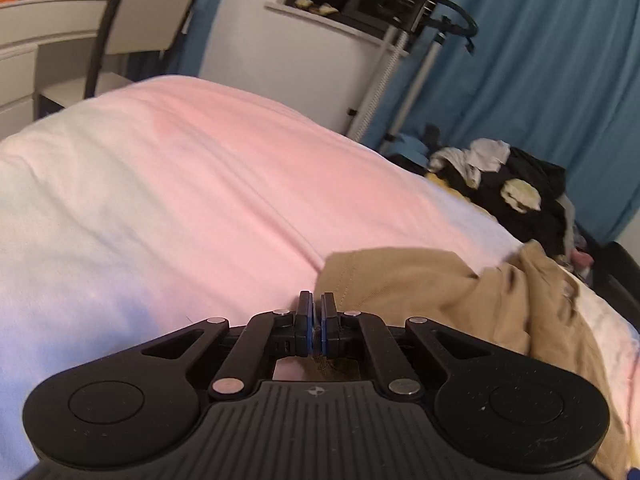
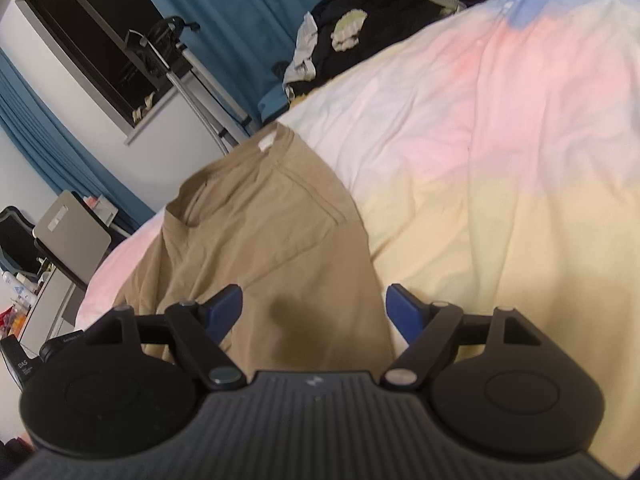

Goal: Fold clothes
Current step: 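Lower the T-shirt onto the bed with both grippers and release, then smooth the laid T-shirt flat with both open grippers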

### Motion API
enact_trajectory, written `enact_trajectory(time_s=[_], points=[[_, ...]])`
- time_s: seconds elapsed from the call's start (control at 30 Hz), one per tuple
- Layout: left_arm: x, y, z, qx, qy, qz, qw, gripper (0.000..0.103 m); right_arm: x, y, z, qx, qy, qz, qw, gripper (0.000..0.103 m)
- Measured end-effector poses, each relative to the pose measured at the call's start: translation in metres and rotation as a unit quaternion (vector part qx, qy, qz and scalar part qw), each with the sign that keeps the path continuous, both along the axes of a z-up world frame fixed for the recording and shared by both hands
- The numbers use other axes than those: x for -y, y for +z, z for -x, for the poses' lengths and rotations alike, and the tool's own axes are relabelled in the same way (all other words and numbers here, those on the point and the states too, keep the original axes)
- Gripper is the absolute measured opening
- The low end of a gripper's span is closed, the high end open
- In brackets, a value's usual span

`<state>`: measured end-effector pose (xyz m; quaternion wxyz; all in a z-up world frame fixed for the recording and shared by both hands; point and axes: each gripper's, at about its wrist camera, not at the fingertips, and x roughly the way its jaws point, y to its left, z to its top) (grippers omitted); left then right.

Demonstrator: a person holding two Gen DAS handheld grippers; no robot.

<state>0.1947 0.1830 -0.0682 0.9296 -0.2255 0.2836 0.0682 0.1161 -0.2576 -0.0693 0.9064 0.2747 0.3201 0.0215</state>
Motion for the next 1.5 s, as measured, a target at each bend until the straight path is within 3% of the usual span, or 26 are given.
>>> enact_trajectory(time_s=[0.13, 0.23, 0.27, 0.3, 0.37, 0.43, 0.67, 0.73, 0.77, 0.87, 1.0, 1.1, 1.27, 1.43, 1.47, 1.5], points=[[0.000, 0.003, 0.008, 0.005, -0.020, 0.014, 0.9997, 0.012, -0.013, -0.002, -0.003, -0.003, 0.019, 0.027, 0.999, 0.080], [-0.010, 0.008, 0.011, 0.021, -0.039, 0.053, 0.9976, 0.038, -0.020, -0.006, -0.003, -0.011, 0.028, 0.037, 0.999, 0.080], [-0.015, 0.011, 0.012, 0.032, -0.038, 0.062, 0.9968, 0.058, -0.021, -0.008, -0.002, -0.013, 0.029, 0.037, 0.999, 0.080], [-0.020, 0.014, 0.012, 0.043, -0.028, 0.067, 0.9964, 0.063, -0.022, -0.008, -0.002, -0.014, 0.029, 0.037, 0.999, 0.080], [-0.030, 0.018, 0.006, 0.051, -0.009, 0.083, 0.9952, 0.063, -0.022, -0.009, -0.003, -0.017, 0.026, 0.033, 0.999, 0.080], [-0.037, 0.019, -0.013, 0.031, -0.009, 0.097, 0.9948, 0.062, -0.020, -0.009, -0.005, -0.020, 0.021, 0.023, 0.999, 0.081], [-0.006, 0.005, -0.086, -0.059, -0.063, 0.037, 0.9956, 0.061, -0.017, -0.013, -0.009, -0.017, 0.023, 0.008, 1.000, 0.080], [0.001, 0.001, -0.096, -0.072, -0.068, 0.034, 0.9945, 0.035, -0.014, -0.015, -0.010, -0.018, 0.021, 0.000, 1.000, 0.080], [0.002, 0.002, -0.097, -0.076, -0.067, 0.037, 0.9942, 0.014, -0.013, -0.015, -0.010, -0.018, 0.021, -0.003, 1.000, 0.080], [0.006, 0.019, -0.098, -0.062, -0.053, 0.005, 0.9967, 0.007, -0.010, -0.015, -0.009, -0.017, 0.017, -0.015, 1.000, 0.080], [0.006, 0.048, -0.097, -0.023, -0.007, -0.050, 0.9985, 0.006, -0.007, -0.014, -0.007, -0.017, 0.010, -0.032, 0.999, 0.080], [0.006, 0.066, -0.098, 0.005, 0.034, -0.095, 0.9949, 0.006, -0.007, -0.014, -0.006, -0.016, 0.004, -0.035, 0.999, 0.080], [0.011, 0.009, -0.121, -0.058, 0.057, -0.132, 0.9880, 0.007, -0.006, -0.014, -0.009, -0.012, 0.004, -0.023, 1.000, 0.080], [0.027, -0.011, -0.118, -0.021, 0.064, -0.164, 0.9841, 0.011, -0.004, -0.014, -0.011, -0.006, 0.007, -0.008, 1.000, 0.080], [0.029, -0.009, -0.119, -0.025, 0.067, -0.166, 0.9835, 0.019, -0.005, -0.015, -0.013, -0.006, 0.008, -0.005, 1.000, 0.080], [0.030, -0.005, -0.117, -0.031, 0.071, -0.164, 0.9833, 0.037, -0.006, -0.015, -0.015, -0.006, 0.010, 0.000, 1.000, 0.080]])
